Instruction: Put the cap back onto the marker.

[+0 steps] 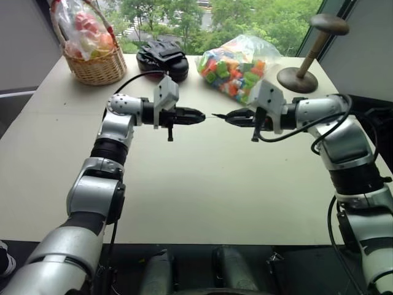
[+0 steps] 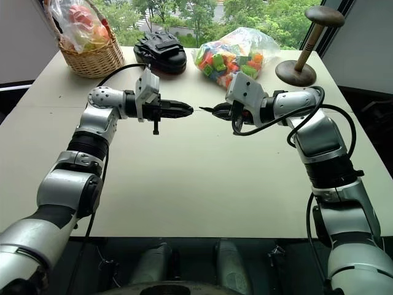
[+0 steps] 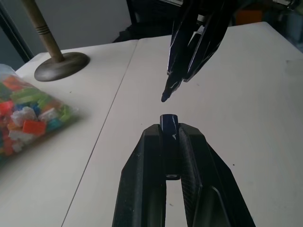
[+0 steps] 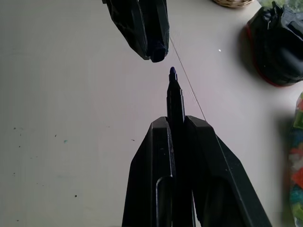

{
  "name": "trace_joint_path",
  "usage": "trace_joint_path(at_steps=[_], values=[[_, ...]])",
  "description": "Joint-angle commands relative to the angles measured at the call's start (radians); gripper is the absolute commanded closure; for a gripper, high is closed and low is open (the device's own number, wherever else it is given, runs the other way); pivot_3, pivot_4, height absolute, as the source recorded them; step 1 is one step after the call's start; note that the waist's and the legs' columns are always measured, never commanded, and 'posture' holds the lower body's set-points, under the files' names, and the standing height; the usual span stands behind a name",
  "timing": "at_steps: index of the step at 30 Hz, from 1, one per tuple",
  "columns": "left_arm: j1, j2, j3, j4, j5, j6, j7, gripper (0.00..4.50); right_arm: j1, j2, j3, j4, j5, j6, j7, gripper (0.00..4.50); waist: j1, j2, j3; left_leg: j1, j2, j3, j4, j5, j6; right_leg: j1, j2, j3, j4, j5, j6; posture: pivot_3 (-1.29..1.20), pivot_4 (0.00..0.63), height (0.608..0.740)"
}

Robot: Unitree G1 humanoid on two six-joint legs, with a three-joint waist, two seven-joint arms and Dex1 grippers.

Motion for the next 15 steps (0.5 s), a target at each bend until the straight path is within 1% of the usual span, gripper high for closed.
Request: trace_joint_path(at_steps=[1,15], values=[[-0.009,0.001,0.012,-0.046,-0.03,0.011,0.008,4.48,-0.005,0.002,-0.018,-0.017,-0.004,-0.01,-0.009,4.5,0.0,0.0,0.0,0.0,0.0,0.0,0.0,0.0,0.0,0.0,0.0,0.0,0.0,0.0,0.0,0.0,0.15,0.74],[0.001,-0.007,0.001,-0.05,-0.032,0.006,0.025,4.48,-0.008,0.022,-0.017,-0.025,-0.008,-0.004,-0.018,4.5,0.0,0.0,0.0,0.0,0.0,0.0,0.0,0.0,0.0,0.0,0.0,0.0,0.0,0.0,0.0,0.0,0.15,0.74]])
